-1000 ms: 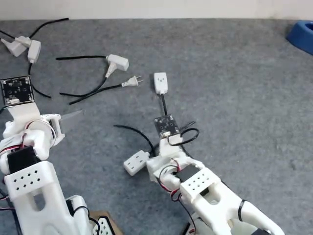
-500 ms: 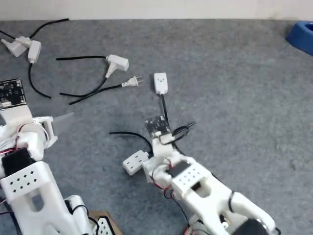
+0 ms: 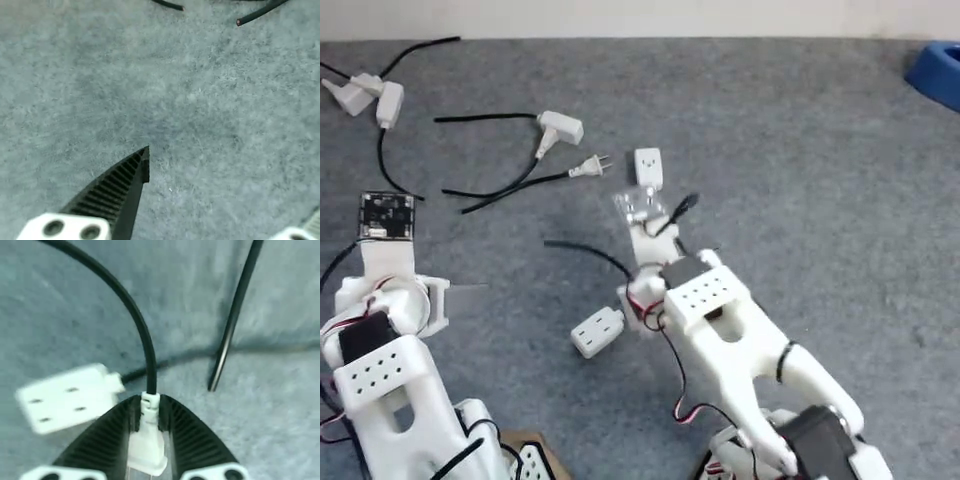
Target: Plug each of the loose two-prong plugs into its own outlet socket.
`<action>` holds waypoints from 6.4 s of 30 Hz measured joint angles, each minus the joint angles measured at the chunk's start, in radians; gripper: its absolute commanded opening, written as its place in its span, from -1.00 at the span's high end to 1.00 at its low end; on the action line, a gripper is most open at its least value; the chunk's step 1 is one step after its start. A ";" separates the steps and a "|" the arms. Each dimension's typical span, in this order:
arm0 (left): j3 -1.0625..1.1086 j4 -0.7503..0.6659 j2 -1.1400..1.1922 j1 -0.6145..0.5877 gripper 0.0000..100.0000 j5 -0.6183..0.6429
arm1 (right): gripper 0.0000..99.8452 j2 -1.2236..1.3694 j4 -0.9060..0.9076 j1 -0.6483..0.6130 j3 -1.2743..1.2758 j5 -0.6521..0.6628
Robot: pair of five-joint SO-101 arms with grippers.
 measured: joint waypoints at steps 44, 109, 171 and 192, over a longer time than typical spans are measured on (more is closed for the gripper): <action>-0.163 0.049 0.000 0.735 0.00 0.330 | 0.99 -0.284 0.020 -0.037 -0.259 -0.130; -0.195 -0.063 0.002 0.161 0.00 0.308 | 0.99 0.012 0.207 -0.207 -0.262 0.146; -0.276 0.121 0.000 0.132 0.00 0.218 | 0.99 0.218 0.046 -0.192 0.017 0.140; -0.287 0.175 0.000 0.132 0.00 0.204 | 0.77 0.522 0.310 -0.167 -0.279 0.146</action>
